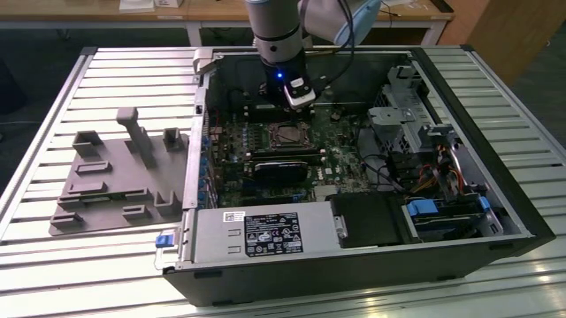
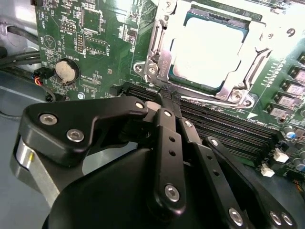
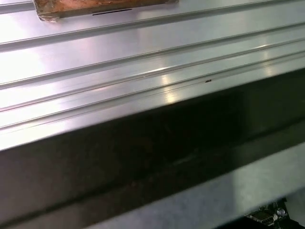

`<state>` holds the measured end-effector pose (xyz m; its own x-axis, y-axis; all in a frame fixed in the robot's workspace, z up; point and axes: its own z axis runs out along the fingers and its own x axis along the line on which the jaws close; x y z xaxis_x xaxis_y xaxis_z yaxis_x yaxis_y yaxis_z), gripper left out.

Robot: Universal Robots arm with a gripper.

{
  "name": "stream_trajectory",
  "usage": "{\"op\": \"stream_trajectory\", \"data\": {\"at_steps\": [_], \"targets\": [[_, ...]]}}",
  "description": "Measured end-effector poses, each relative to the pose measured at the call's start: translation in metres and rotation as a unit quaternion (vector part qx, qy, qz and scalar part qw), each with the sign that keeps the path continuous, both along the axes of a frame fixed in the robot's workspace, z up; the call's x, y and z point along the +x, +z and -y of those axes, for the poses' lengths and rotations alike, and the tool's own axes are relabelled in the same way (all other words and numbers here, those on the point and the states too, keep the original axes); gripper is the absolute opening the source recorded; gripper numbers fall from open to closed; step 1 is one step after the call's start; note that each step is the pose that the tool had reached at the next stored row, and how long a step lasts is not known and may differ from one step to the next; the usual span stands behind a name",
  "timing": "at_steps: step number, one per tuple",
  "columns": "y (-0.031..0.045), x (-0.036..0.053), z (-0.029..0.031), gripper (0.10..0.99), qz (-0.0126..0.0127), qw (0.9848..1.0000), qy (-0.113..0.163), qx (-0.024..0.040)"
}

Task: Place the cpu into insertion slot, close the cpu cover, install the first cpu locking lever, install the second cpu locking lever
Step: 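Install the first cpu locking lever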

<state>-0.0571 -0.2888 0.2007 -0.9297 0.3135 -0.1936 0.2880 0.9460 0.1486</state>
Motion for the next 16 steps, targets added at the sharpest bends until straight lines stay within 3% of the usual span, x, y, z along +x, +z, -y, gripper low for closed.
{"op": "stream_trajectory", "data": {"at_steps": [16], "targets": [[-0.0017, 0.0008, -0.0041, 0.102, 0.0000, 0.9999, -0.017, -0.0001]]}}
